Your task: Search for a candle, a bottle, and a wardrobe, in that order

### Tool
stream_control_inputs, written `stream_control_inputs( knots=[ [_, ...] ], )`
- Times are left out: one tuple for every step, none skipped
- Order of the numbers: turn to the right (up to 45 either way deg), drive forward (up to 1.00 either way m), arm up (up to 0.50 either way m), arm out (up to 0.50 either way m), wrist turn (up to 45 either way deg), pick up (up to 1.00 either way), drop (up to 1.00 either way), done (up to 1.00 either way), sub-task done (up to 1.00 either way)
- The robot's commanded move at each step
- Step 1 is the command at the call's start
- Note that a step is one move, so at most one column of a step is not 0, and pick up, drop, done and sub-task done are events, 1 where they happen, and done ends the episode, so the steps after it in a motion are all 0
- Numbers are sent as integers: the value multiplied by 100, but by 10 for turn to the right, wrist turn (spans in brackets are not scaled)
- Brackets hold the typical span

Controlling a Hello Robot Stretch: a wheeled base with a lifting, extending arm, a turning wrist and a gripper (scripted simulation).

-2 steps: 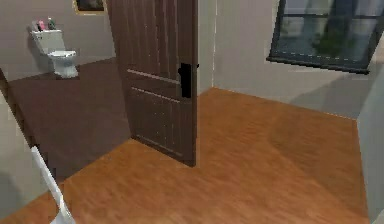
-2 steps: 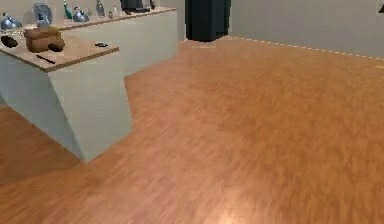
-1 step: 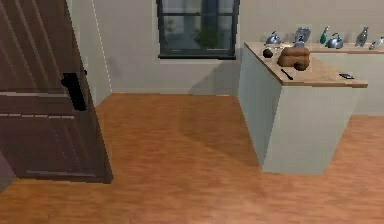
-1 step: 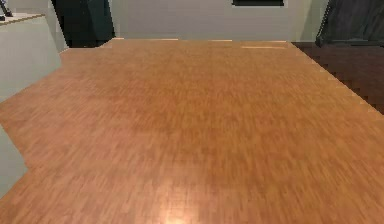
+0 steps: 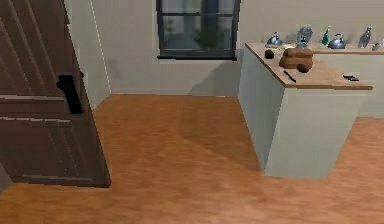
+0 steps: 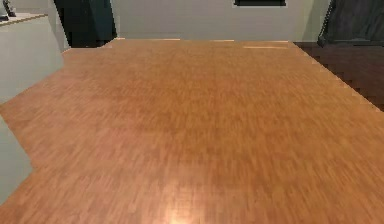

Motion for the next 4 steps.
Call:
stream_control_inputs(
  knots=[
    [-450,0,0,0,0,0,0,0,0],
    [-450,0,0,0,0,0,0,0,0],
    [-180,0,0,0,0,0,0,0,0],
    [0,0,0,0,0,0,0,0,100]
  ],
)
